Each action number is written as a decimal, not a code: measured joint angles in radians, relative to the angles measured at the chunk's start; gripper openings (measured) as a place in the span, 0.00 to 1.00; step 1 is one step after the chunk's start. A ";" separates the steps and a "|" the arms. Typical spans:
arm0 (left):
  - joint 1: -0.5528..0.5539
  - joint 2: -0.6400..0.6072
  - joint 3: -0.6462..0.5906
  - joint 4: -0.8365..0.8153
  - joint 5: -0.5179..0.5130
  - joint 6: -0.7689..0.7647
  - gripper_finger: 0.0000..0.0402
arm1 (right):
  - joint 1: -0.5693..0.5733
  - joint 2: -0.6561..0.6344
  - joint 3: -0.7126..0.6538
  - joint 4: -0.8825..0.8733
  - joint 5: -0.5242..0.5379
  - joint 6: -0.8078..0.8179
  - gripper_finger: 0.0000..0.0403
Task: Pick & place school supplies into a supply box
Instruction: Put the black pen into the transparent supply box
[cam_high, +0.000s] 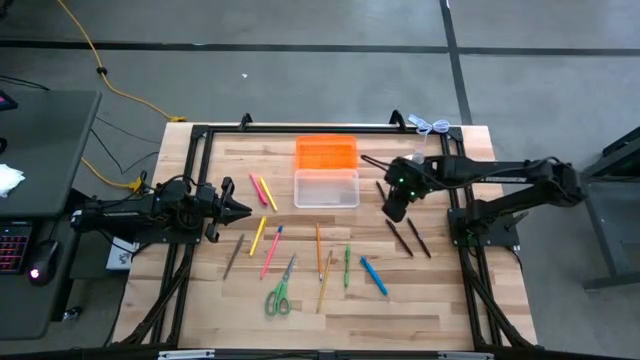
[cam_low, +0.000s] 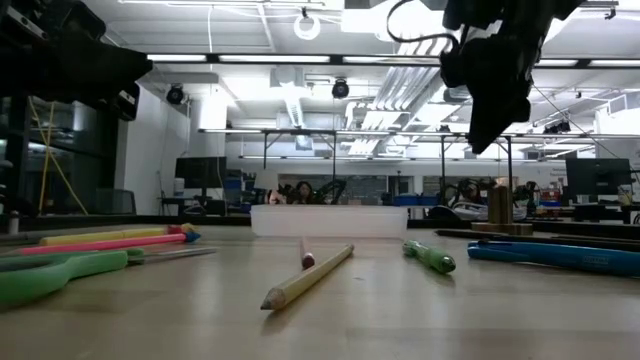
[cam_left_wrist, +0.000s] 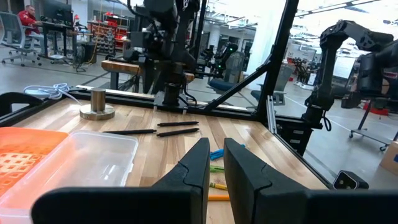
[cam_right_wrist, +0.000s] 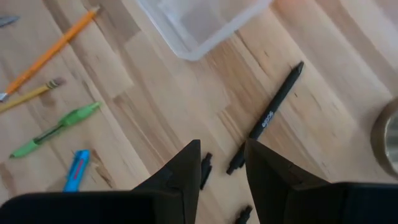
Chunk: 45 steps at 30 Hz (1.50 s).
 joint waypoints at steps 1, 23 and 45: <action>0.000 0.000 0.000 0.000 0.000 0.000 0.19 | 0.000 0.007 0.000 0.000 0.000 0.001 0.26; 0.000 0.000 0.000 -0.001 0.000 0.000 0.19 | -0.085 0.048 0.000 0.004 -0.052 0.120 0.26; 0.000 0.000 0.000 -0.002 0.000 0.000 0.19 | -0.084 0.408 0.220 -0.106 0.081 0.032 0.26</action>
